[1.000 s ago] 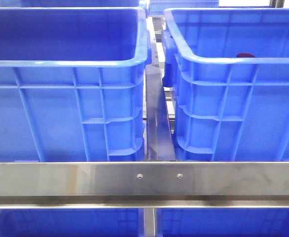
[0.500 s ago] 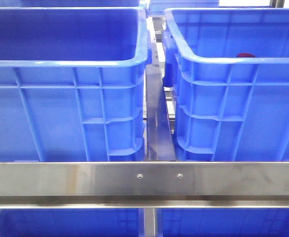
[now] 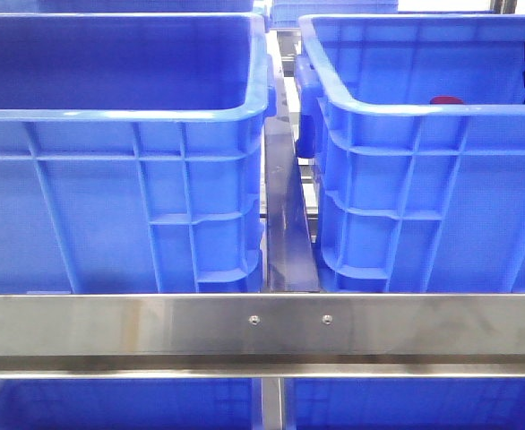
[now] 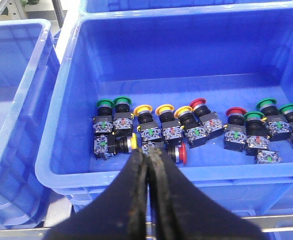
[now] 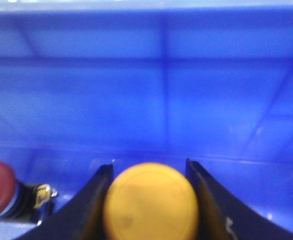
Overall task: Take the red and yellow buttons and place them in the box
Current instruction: 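Lower the yellow button into the crate and open the right gripper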
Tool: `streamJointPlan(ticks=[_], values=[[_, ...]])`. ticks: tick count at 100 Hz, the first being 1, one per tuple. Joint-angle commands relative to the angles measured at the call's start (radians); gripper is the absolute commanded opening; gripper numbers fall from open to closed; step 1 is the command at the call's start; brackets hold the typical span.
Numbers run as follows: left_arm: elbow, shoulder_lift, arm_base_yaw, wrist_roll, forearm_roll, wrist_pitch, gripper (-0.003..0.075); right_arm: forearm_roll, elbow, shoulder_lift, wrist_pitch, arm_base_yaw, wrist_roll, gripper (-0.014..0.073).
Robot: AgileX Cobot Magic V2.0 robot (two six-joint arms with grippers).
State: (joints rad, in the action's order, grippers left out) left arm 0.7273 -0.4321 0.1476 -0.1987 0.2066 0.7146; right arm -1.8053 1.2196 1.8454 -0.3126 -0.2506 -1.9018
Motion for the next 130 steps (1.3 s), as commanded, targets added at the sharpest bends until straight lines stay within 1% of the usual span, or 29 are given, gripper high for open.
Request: streamJointPlan(ticks=[1, 40, 62, 69, 72, 78, 83, 88, 91, 93, 100, 107, 130], values=[[0.026, -0.008, -0.001, -0.009, 0.001, -0.075, -0.0019, -0.082, 0.054, -0.024, -0.047, -0.003, -0.016, 0.0152], [0.026, -0.008, -0.001, -0.009, 0.001, -0.075, -0.0019, -0.082, 0.085, 0.057, -0.070, -0.003, -0.040, 0.0152], [0.026, -0.008, -0.001, -0.009, 0.001, -0.075, -0.0019, -0.081, 0.085, 0.070, -0.068, -0.003, -0.042, 0.0153], [0.026, -0.008, -0.001, -0.009, 0.001, -0.075, -0.0019, -0.081, 0.085, 0.070, -0.069, -0.003, -0.042, 0.0164], [0.026, -0.008, -0.001, -0.009, 0.001, -0.075, -0.0019, -0.081, 0.085, 0.070, -0.070, -0.003, -0.042, 0.0181], [0.026, -0.008, -0.001, -0.009, 0.001, -0.075, -0.0019, -0.081, 0.085, 0.070, -0.078, -0.003, -0.042, 0.0251], [0.026, -0.008, -0.001, -0.009, 0.001, -0.075, -0.0019, -0.081, 0.085, 0.070, -0.086, -0.003, -0.042, 0.0335], [0.026, -0.008, -0.001, -0.009, 0.001, -0.075, -0.0019, -0.081, 0.085, 0.068, -0.091, -0.003, -0.042, 0.0444], [0.026, -0.008, -0.001, -0.009, 0.001, -0.075, -0.0019, -0.081, 0.085, 0.068, -0.091, -0.003, -0.042, 0.0483], [0.026, -0.008, -0.001, -0.009, 0.001, -0.075, -0.0019, -0.081, 0.085, 0.066, -0.091, -0.003, -0.042, 0.0530], [0.026, -0.008, -0.001, -0.009, 0.001, -0.075, -0.0019, -0.081, 0.085, 0.056, -0.090, -0.003, -0.042, 0.0615], [0.026, -0.008, -0.001, -0.009, 0.001, -0.075, -0.0019, -0.081, 0.085, 0.038, -0.079, -0.003, -0.042, 0.0646], [0.026, -0.008, -0.001, -0.009, 0.001, -0.075, -0.0019, -0.081, 0.045, -0.091, -0.060, -0.003, -0.042, 0.0646]])
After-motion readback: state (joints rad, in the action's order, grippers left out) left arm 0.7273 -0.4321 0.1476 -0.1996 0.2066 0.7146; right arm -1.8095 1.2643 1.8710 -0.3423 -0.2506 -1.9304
